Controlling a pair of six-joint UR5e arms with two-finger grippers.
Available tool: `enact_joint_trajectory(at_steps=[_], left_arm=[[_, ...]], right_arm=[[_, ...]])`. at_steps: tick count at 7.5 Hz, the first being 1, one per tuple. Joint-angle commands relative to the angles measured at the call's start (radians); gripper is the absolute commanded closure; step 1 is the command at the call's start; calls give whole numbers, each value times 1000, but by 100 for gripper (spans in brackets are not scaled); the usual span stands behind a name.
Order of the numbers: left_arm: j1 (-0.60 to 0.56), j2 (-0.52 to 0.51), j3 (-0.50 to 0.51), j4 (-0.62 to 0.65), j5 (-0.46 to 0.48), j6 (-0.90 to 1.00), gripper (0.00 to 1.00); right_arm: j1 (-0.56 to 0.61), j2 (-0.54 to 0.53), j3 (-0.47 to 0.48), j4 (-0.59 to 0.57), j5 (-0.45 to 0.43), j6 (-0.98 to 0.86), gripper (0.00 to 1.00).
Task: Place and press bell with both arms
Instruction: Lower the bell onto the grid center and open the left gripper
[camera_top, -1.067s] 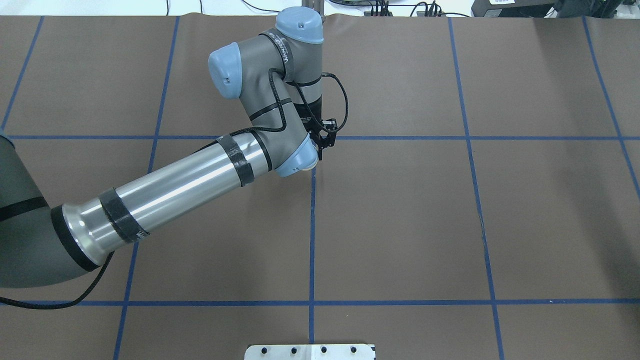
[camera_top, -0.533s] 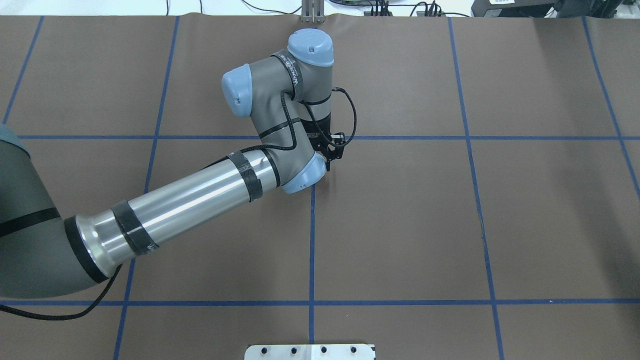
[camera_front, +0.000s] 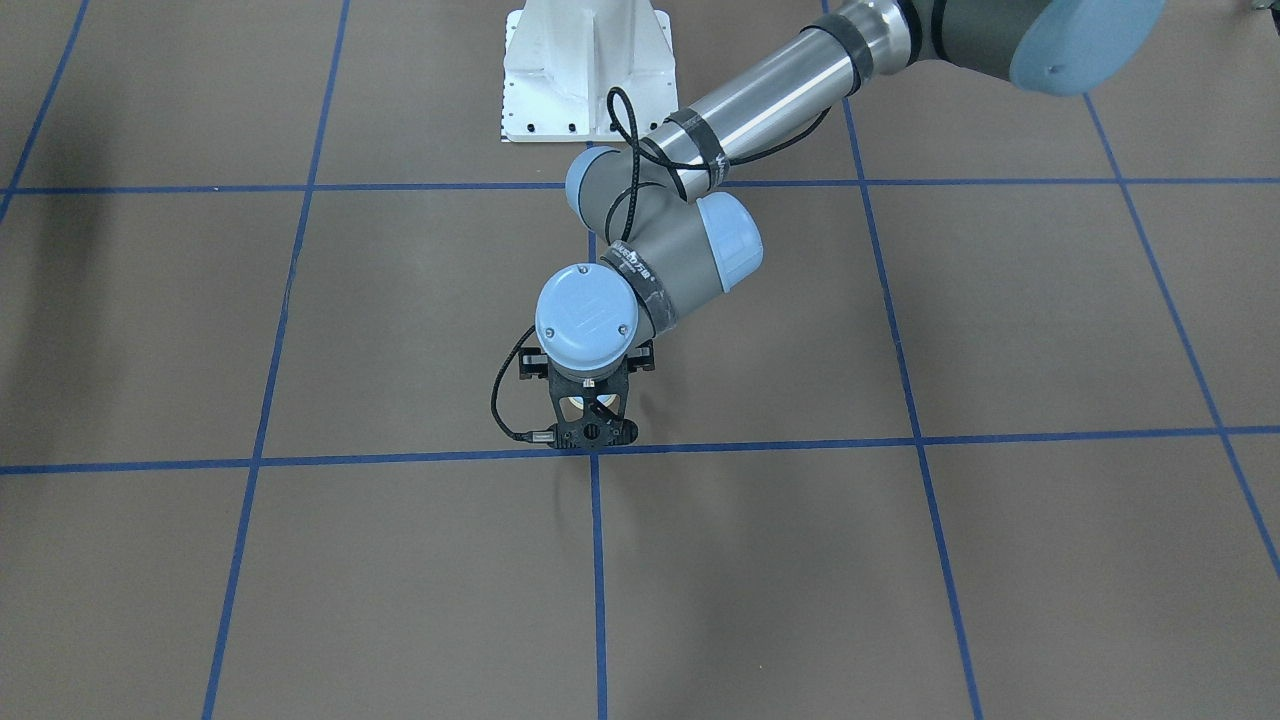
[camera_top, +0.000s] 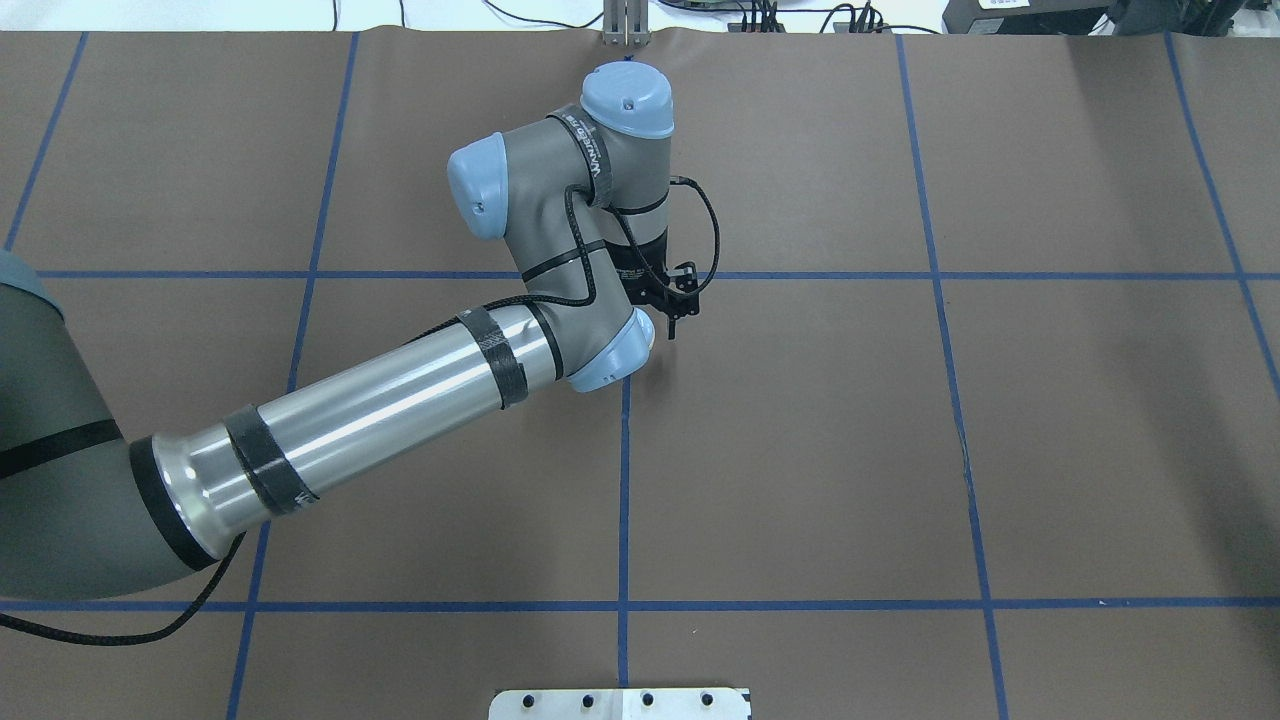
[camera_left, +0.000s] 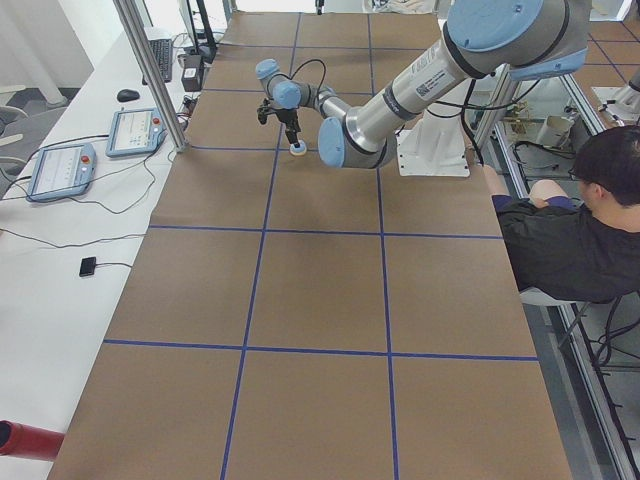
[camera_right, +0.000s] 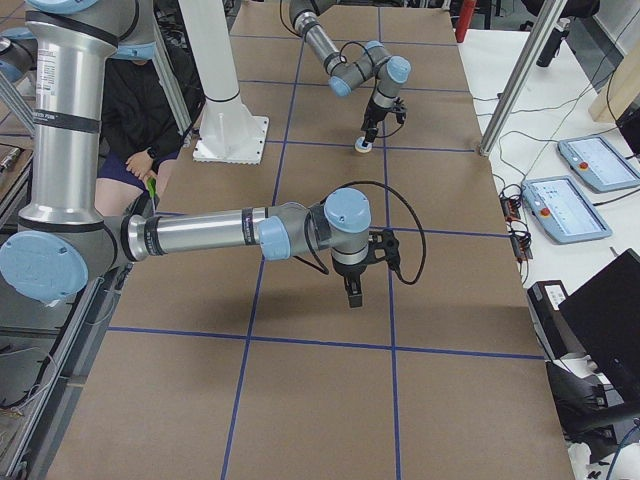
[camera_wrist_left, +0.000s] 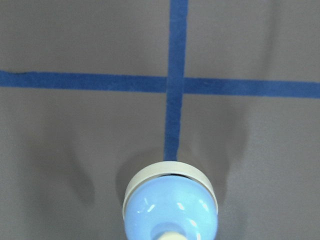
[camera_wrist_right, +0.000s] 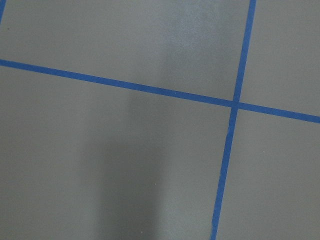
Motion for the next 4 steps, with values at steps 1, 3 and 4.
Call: enact_joint_trajectory(at_steps=[1,3,4], left_arm=[[-57,46,-78,6,0,11,0],[-135,137,-206,4,3,92,0],[-164,196,-274,4,3,134,0]], right_arm=[[0,38,17,0,15,27,0],[-33,115,17,-6,24,34,0],[-88,206,-5,-12,17,57,0]])
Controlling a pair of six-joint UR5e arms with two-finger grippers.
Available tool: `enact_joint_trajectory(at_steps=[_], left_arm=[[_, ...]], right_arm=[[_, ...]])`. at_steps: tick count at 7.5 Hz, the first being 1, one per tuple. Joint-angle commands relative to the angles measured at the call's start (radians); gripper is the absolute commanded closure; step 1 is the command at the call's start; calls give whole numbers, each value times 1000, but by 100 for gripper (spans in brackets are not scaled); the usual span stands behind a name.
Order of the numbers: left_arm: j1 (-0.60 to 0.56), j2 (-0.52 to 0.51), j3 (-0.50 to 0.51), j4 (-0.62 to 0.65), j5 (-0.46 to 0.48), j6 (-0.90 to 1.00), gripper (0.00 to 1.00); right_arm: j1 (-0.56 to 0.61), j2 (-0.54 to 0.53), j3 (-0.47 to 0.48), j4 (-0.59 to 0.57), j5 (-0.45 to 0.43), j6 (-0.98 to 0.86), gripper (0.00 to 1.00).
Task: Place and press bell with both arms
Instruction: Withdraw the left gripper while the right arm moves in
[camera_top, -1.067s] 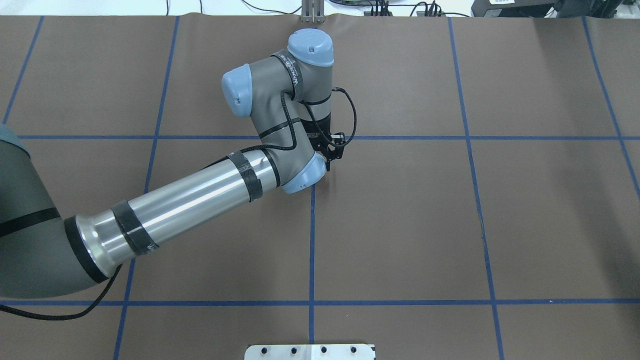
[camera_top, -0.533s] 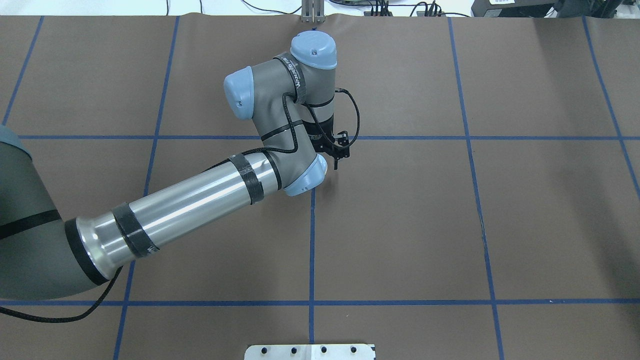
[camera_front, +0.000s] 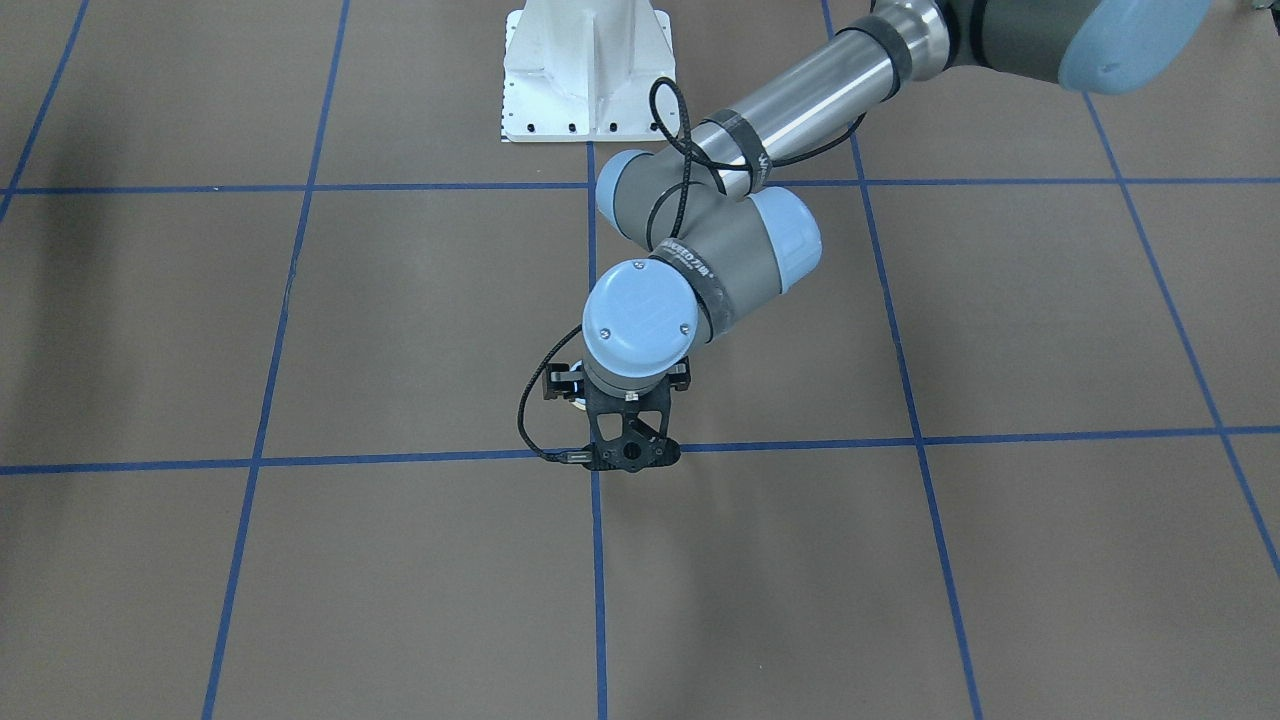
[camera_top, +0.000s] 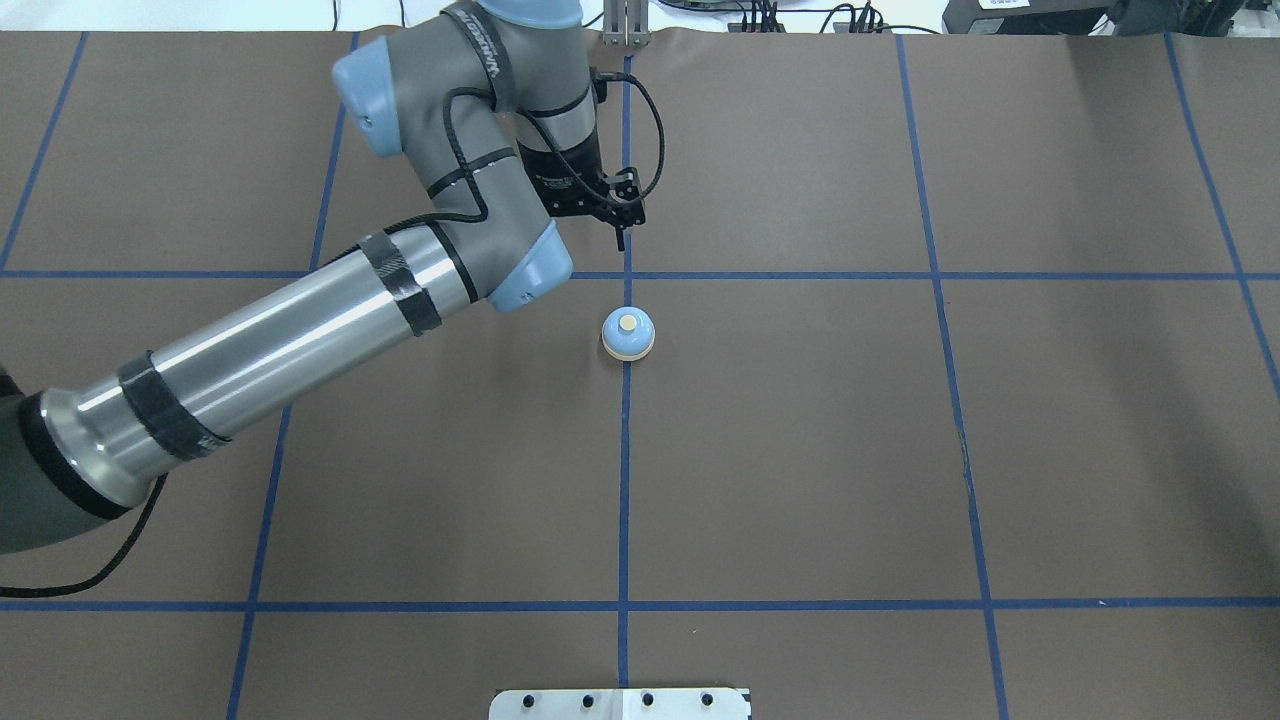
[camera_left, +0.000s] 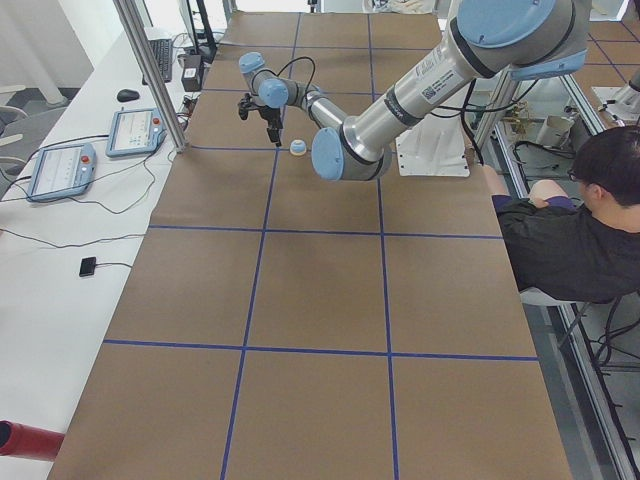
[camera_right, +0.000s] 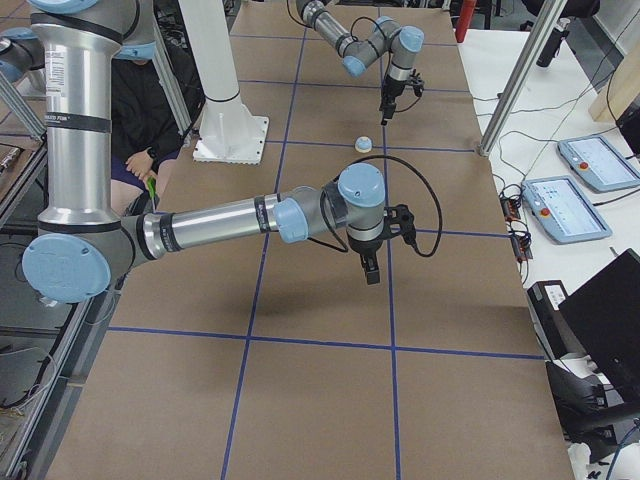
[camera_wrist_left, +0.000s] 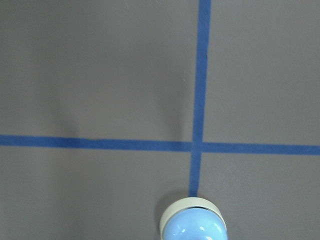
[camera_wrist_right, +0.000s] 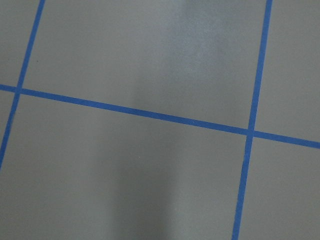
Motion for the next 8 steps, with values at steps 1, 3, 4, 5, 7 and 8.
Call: enact_joint_trajectory(at_steps=[1,3,4,5,7,8], left_arm=[[-84,172,-190,1,-1,119,0],[-169,432,-407,23,-8,364,0],[-221,511,-499,117,-7,496,0],[-268,587,-586,201,-4,628,0],[-386,790,-720,227,-1,844,0],[-461,894,-747,215,-2,924,0]], right_arm=[[-71,114,-17,-2,-3,62,0],[-160,165,-14,-7,-27,100,0],[-192,211,-12,-7,-29,184,0],[-244,258,-12,-8,-29,252,0],[-399,372,-14,-10,-109,477,0],[-485,429,-14,-11,-178,590,0]])
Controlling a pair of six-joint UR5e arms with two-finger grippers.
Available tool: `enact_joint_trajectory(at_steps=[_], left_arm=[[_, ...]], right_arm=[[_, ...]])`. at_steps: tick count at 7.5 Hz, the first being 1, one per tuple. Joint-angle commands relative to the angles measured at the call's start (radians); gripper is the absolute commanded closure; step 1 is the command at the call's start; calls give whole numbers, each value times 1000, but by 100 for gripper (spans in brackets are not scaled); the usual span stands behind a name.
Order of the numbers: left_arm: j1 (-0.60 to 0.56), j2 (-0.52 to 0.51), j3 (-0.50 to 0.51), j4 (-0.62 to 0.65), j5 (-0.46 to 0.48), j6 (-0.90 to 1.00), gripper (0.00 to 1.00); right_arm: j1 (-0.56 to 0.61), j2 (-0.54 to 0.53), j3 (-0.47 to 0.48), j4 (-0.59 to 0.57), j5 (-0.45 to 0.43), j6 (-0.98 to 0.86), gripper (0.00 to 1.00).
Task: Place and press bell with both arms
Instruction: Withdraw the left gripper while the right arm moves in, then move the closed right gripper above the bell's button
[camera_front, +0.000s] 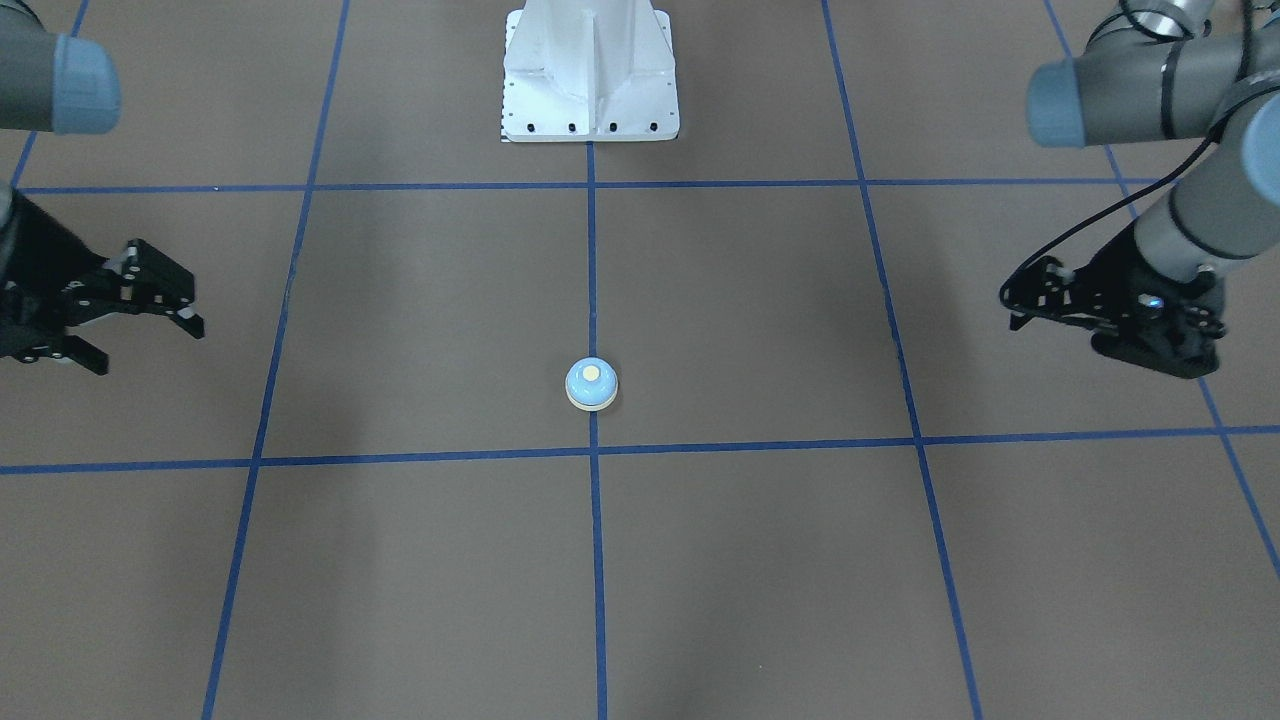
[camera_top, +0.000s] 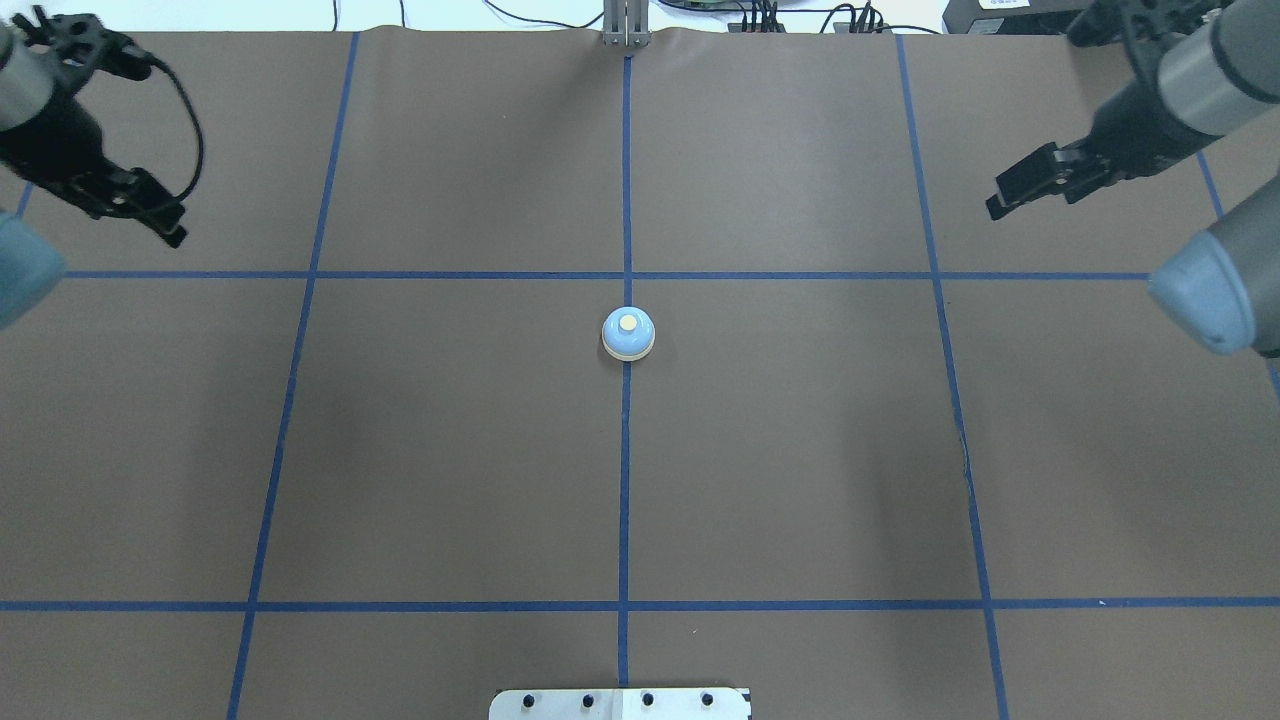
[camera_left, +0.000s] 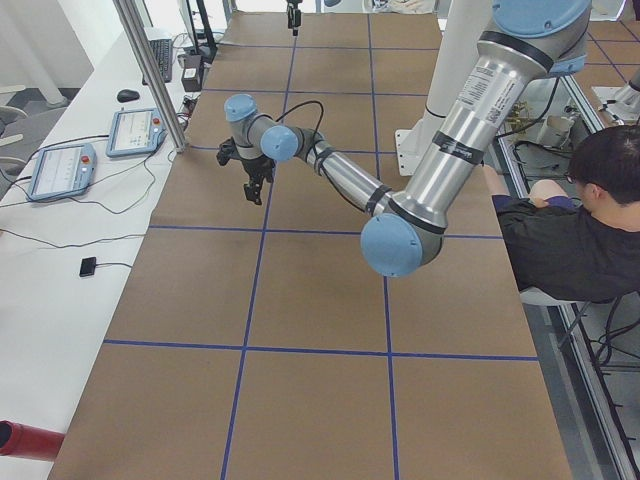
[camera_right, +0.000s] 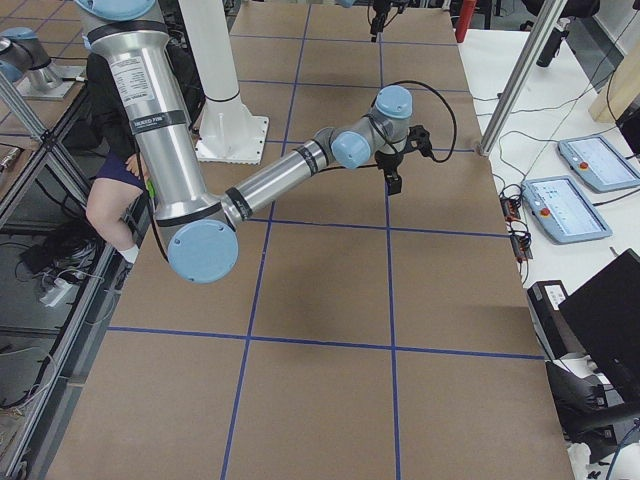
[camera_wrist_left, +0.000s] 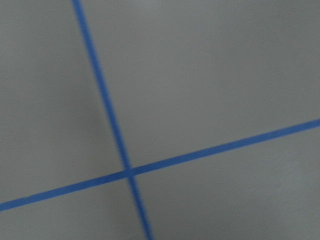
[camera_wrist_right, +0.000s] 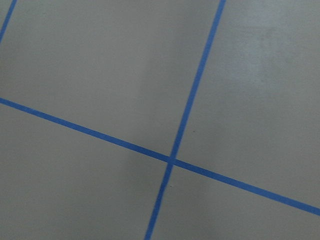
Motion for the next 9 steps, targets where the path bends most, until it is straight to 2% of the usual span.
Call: enact_joint_trajectory(at_steps=[1,3,4,6,7,8,9], left_arm=[[-169,218,-61,-7,-2,191,0],[-324,345,-60,-9,-9,365,0],[-396,419,-63,-12,-14,383,0],[-448,548,-95,-95,-19,368,0],[-450,551,-95,-99,-31,343,0],[-450,551,-97,-101,-83,343,0],[-449,551,-104,-101,-83,342,0]], right_arm=[[-188,150,-6,-41,-133,248,0],[-288,337,-40,-246,-224,318,0],[-325,437,-105,-276,-250,397,0],[-399,560,-242,-275,-331,452,0],[-431,564,-270,-267,-368,454,0],[-447,565,-317,-215,-381,457,5],[-459,565,-377,-154,-393,455,37]])
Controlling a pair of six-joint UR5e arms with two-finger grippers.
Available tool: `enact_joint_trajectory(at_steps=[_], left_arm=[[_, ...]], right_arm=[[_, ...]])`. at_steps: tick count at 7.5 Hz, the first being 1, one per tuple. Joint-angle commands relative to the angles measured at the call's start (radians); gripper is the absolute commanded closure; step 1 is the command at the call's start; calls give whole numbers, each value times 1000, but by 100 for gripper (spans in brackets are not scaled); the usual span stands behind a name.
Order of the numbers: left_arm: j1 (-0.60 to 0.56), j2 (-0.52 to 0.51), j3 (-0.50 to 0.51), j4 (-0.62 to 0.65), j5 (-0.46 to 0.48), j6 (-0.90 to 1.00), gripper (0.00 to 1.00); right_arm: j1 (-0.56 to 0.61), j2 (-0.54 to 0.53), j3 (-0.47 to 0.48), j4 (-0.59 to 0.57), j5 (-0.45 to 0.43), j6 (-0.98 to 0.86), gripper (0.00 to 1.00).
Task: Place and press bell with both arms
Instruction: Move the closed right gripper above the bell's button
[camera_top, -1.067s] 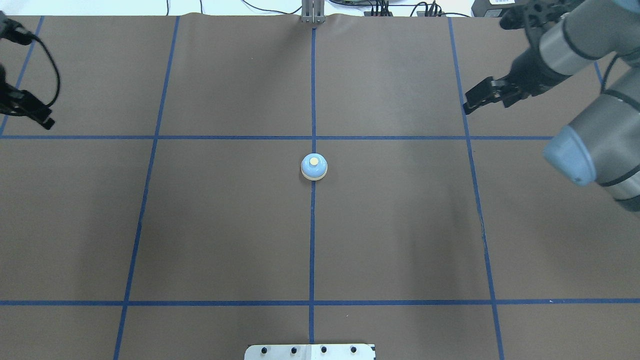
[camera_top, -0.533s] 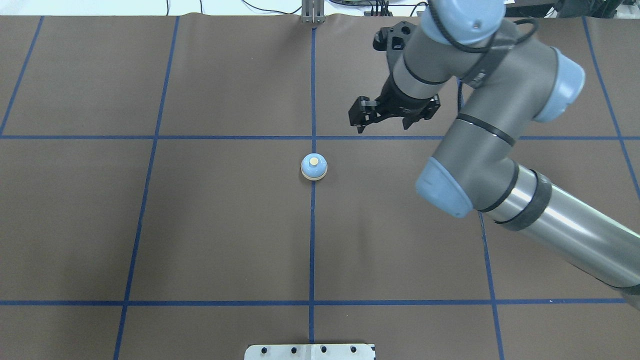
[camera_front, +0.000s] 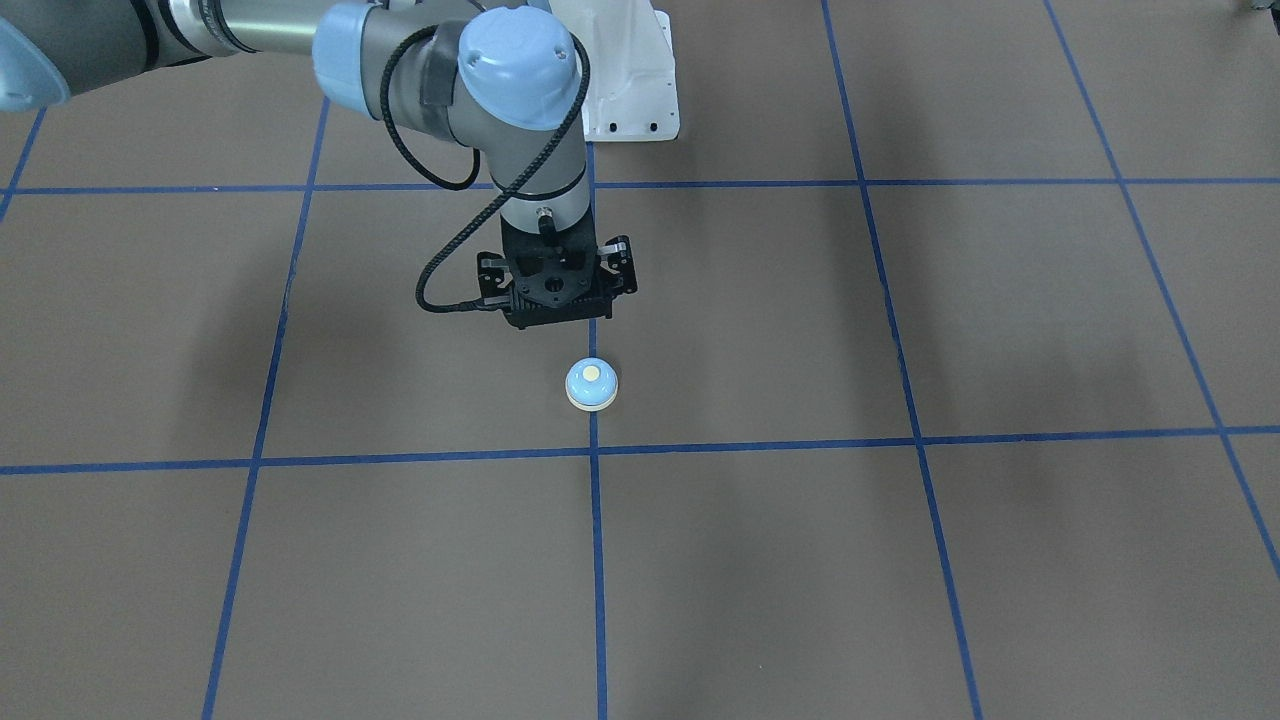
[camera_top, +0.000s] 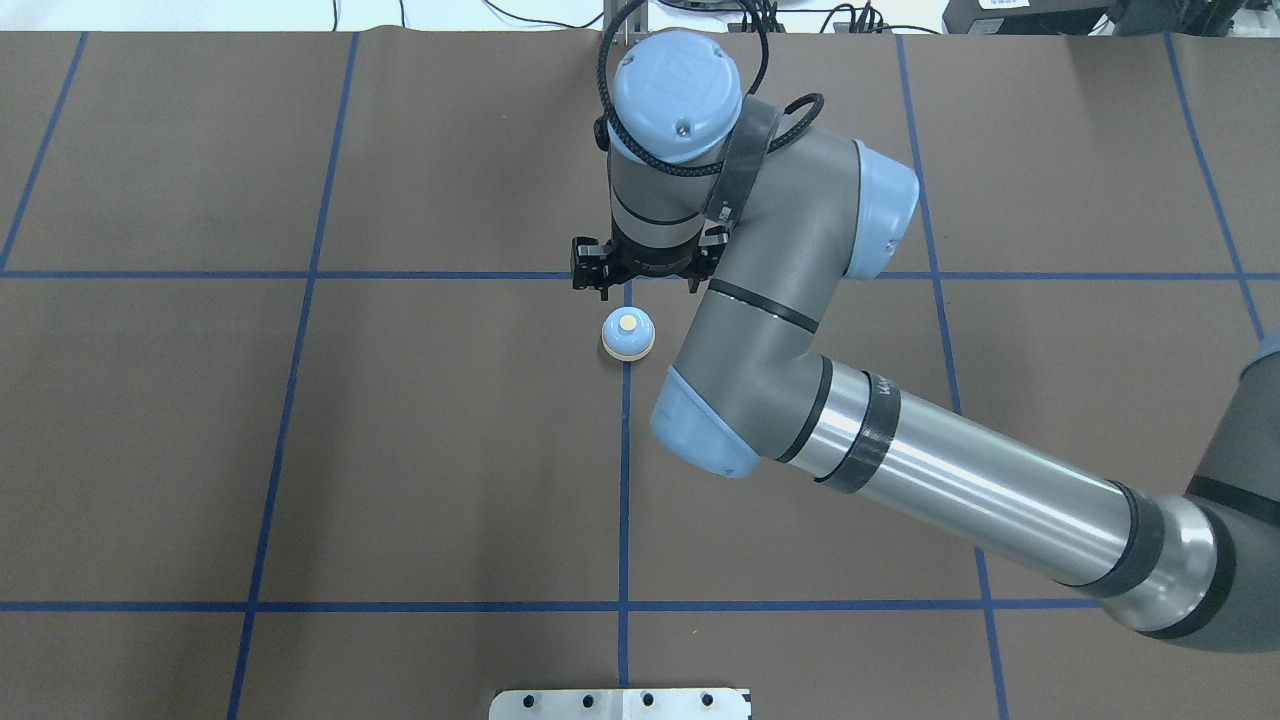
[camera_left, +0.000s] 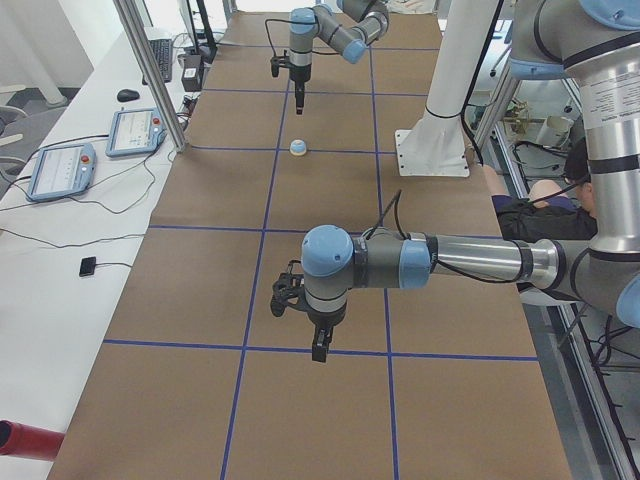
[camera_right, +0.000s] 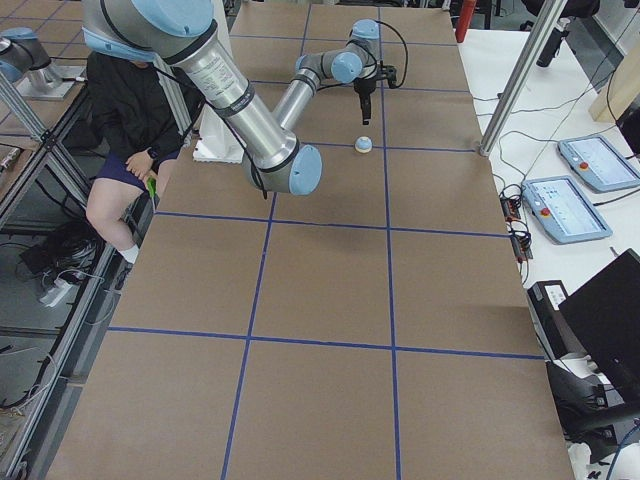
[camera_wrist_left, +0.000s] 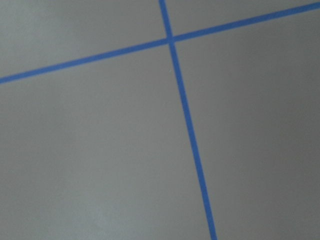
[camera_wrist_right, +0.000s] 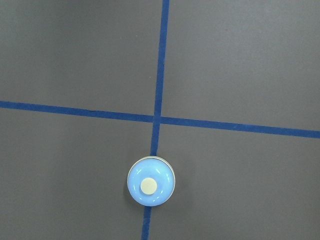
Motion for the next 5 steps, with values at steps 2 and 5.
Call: enact_joint_trajectory(at_steps=[2,5], left_arm=[[-2,4,-12,-4,-21,-5,0],[-1,4,-16,-4,-20,-5,0]], right_arm=[[-32,17,-157,135,-26,-14,100],[-32,37,-225,204,-32,-14,100]])
